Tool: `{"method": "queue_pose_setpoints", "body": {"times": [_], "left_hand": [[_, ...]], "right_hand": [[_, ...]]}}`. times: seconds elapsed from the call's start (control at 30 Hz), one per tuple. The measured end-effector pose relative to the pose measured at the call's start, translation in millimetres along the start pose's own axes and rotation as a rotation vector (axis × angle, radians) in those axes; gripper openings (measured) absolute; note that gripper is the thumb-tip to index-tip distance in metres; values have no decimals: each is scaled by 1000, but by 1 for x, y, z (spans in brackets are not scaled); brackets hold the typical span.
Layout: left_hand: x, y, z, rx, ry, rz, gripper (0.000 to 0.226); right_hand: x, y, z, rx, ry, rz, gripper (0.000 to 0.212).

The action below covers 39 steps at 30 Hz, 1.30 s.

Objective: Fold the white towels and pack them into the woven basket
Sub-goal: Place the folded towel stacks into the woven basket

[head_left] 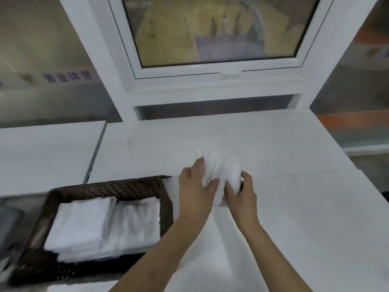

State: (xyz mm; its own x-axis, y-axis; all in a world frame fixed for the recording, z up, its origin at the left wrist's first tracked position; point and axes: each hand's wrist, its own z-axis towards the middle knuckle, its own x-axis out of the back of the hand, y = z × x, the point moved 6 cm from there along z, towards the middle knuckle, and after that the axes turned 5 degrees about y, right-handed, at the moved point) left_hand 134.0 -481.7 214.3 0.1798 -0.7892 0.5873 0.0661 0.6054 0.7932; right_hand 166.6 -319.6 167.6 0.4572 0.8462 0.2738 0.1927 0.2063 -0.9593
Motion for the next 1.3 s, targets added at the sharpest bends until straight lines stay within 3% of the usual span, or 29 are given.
{"method": "queue_pose_setpoints", "body": {"times": [0.23,0.4,0.73,1.03,1.2,1.3], "left_hand": [[162,-77,-5,47,74,-80,63],[220,-161,-10,129,33,-99,55],[194,-261,-17,360,-263,-12,48],[215,-279,5,149,-260,240,16],[236,-312,11,-7,-240,543,40],[236,-343,5,9,-388,718,53]], "right_hand": [[-105,-76,-87,148,-121,-81,51],[-178,-81,-134,234,-196,-263,59],[-256,-30,-148,285,-274,-862,67],[-277,-1,-141,194,-320,-1047,55],[-295,-7,-143,443,-302,-1130,55],[-314,-11,-152,494,-468,-1149,67]]}}
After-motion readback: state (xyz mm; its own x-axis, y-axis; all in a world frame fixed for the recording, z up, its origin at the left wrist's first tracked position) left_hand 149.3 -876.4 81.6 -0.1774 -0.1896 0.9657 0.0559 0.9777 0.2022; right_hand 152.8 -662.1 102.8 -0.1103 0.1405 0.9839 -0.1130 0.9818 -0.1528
